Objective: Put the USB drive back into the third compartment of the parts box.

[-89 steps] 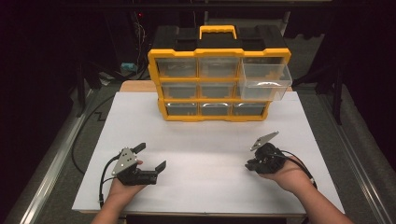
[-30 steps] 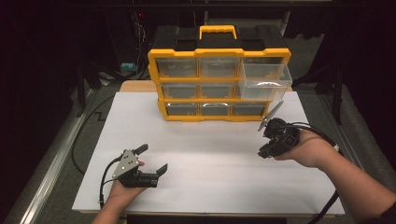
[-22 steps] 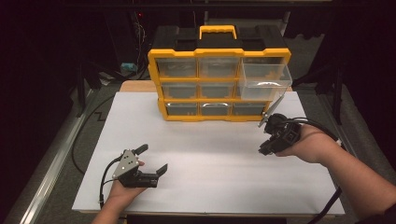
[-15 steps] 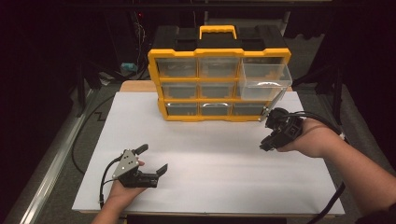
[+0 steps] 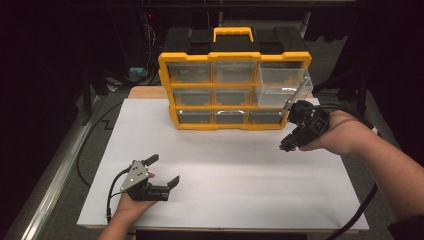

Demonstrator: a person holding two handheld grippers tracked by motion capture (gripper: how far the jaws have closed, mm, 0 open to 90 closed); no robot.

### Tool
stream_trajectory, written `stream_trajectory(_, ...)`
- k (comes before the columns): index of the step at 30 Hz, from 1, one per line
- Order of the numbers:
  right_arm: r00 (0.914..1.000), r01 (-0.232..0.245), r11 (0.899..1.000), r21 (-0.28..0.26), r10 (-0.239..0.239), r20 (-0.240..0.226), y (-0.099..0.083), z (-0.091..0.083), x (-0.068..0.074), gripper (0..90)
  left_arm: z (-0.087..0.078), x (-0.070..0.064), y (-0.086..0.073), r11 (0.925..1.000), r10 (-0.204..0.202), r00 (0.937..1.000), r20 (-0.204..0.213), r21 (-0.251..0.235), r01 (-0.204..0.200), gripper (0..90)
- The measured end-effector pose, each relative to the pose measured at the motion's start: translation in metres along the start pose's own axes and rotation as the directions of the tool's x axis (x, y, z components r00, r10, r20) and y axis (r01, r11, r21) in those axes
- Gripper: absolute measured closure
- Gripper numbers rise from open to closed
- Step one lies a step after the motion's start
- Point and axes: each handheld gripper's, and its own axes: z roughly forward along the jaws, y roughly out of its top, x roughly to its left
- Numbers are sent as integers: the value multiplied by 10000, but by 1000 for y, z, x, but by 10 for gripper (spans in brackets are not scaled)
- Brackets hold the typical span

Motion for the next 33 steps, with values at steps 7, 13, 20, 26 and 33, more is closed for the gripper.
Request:
stream_trajectory(7,10000,48,9999,95,-48,3,10,-11,-2,801,0,0,0,10000,38,10000,20,23,-38,4)
stream_trajectory(13,9999,100,9999,99,-100,36,17,-23,-5,802,-1,1,0,10000,22,10000,30,19,-22,4)
stream_trajectory(20,9996,98,9999,82,-100,264,23,-39,-9,802,-1,1,0,10000,27,10000,36,-3,-27,4)
stream_trajectory(26,9993,-44,10000,79,41,368,26,-48,-14,801,-1,0,0,10000,40,10000,25,-15,-40,4)
stream_trajectory(33,9993,29,10000,60,-31,361,33,-58,-15,802,-1,0,0,10000,69,10000,39,1,-69,4)
